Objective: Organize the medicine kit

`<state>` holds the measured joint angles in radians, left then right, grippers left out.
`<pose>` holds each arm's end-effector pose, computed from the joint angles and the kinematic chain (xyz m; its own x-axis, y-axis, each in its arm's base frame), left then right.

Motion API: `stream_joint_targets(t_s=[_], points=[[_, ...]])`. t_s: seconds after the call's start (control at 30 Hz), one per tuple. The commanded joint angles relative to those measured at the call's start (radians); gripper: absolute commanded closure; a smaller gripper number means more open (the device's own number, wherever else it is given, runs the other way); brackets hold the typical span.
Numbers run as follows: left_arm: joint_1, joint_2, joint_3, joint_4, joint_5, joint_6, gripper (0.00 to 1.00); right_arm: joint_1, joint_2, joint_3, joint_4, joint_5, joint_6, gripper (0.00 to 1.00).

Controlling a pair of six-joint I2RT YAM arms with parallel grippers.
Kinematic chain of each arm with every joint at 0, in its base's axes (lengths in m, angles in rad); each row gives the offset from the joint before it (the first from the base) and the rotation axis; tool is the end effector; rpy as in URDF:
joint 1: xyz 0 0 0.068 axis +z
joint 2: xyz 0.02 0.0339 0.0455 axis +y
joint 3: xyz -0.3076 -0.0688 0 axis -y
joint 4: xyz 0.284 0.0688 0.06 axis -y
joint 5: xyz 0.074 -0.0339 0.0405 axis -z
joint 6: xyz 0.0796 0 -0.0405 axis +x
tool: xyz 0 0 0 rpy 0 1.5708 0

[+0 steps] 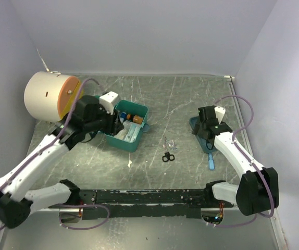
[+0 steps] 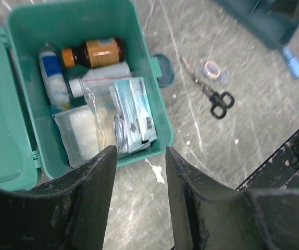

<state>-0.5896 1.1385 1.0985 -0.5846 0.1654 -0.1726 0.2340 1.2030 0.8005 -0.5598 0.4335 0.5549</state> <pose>0.2429 -0.1783 0.3522 -0.5921 0.1923 -0.7826 0.5662 0.7903 -0.2342 0.2780 0.0319 0.2245 -0.6662 0.3327 -0.6674 0.4402 0.8979 0.0082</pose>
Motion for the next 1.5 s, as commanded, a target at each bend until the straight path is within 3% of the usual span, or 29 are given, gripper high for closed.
stream_joint_targets(t_s=[0.0,0.17,0.37,0.57,0.87,1.47], points=[[0.003,-0.196,-0.102,0.215,-0.065,-0.063,0.45,-0.051,0.021,-0.011,-0.005,0.04,0.04,0.29],[0.003,-0.386,-0.219,0.34,-0.114,-0.113,0.41,-0.111,0.067,-0.026,-0.009,0.05,0.029,0.35],[0.004,-0.468,-0.241,0.343,-0.156,-0.14,0.38,-0.137,0.155,-0.025,-0.002,0.023,0.02,0.41],[0.004,-0.46,-0.235,0.335,-0.143,-0.154,0.39,-0.134,0.252,-0.009,-0.003,-0.054,0.001,0.46],[0.002,-0.455,-0.238,0.335,-0.133,-0.159,0.39,-0.094,0.294,0.017,0.033,-0.213,-0.045,0.42],[0.003,-0.451,-0.235,0.322,-0.151,-0.159,0.39,0.128,0.355,0.088,0.141,-0.328,-0.024,0.42]])
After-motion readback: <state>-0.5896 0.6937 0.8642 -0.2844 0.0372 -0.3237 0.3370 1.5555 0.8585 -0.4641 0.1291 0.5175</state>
